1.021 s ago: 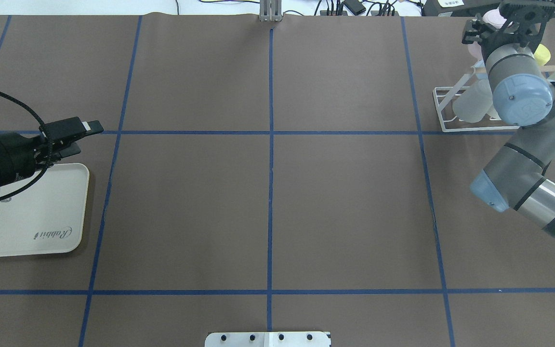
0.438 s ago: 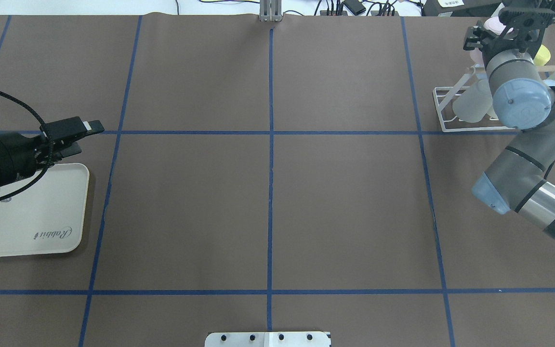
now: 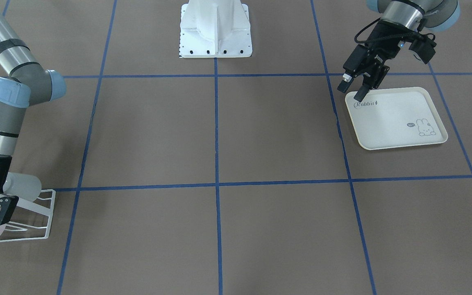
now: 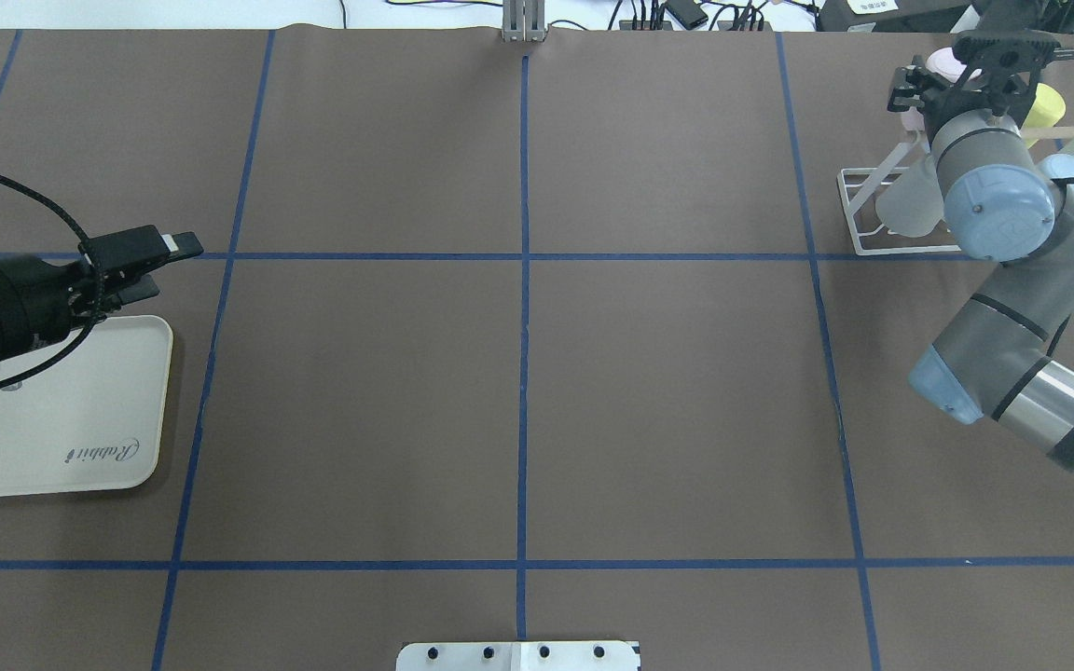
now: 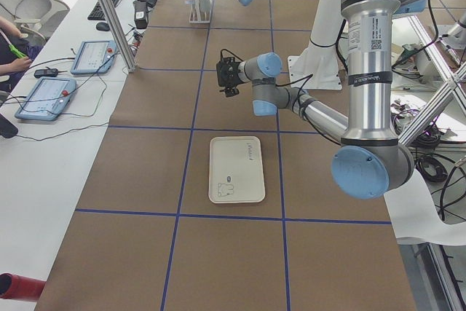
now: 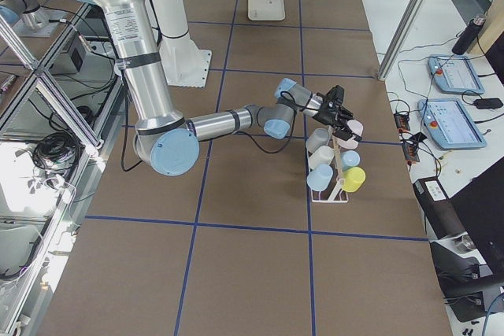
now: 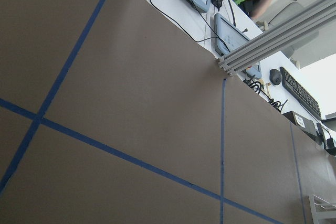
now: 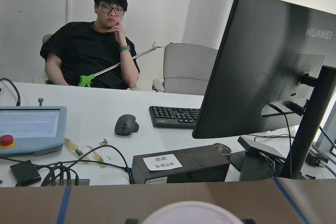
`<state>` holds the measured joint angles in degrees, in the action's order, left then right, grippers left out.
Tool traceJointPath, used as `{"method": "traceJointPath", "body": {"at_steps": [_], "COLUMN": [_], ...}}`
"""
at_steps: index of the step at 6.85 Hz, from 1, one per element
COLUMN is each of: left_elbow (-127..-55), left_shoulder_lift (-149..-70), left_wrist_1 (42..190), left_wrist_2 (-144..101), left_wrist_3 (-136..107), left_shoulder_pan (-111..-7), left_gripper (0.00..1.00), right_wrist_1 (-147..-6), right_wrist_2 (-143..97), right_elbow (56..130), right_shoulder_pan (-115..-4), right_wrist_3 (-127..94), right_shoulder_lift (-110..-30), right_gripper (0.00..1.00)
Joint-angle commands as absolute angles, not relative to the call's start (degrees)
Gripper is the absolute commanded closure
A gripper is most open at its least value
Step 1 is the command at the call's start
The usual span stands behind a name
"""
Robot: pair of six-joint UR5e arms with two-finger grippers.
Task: Transfer IKEA cup to right arm and place on rack
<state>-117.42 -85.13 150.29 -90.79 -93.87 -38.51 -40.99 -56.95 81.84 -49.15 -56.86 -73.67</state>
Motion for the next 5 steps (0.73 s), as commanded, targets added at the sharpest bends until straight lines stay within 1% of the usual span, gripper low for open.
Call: {"method": "traceJointPath", "body": {"at_steps": [1, 2, 3, 5], "left_elbow": [-117.5, -117.6, -117.9, -117.9], "left_shoulder_lift": [-85.3, -85.3, -85.3, -85.6], "left_wrist_1": [150.3, 150.3, 150.3, 150.2], "left_wrist_2": [-90.8, -90.8, -90.9, -91.0], "left_wrist_3": [-93.9, -93.9, -93.9, -93.9], "left_shoulder_pan": [-38.6, -38.5, -38.5, -38.6], "left_gripper": [0.0, 0.0, 0.0, 0.0], "right_wrist_1": [-41.0, -41.0, -40.8, -38.9], "right_wrist_2": [-57.0, -57.0, -58.0, -61.8], "right_elbow": [81.8, 81.9, 82.2, 82.9], "right_shoulder_pan": [-48.0, -47.9, -47.8, -48.1], "right_wrist_3": [-57.0, -57.0, -57.1, -57.0], "right_shoulder_lift": [-73.8, -73.8, -73.8, -74.6], "right_gripper": [1.0, 0.65, 0.01, 0.0]}}
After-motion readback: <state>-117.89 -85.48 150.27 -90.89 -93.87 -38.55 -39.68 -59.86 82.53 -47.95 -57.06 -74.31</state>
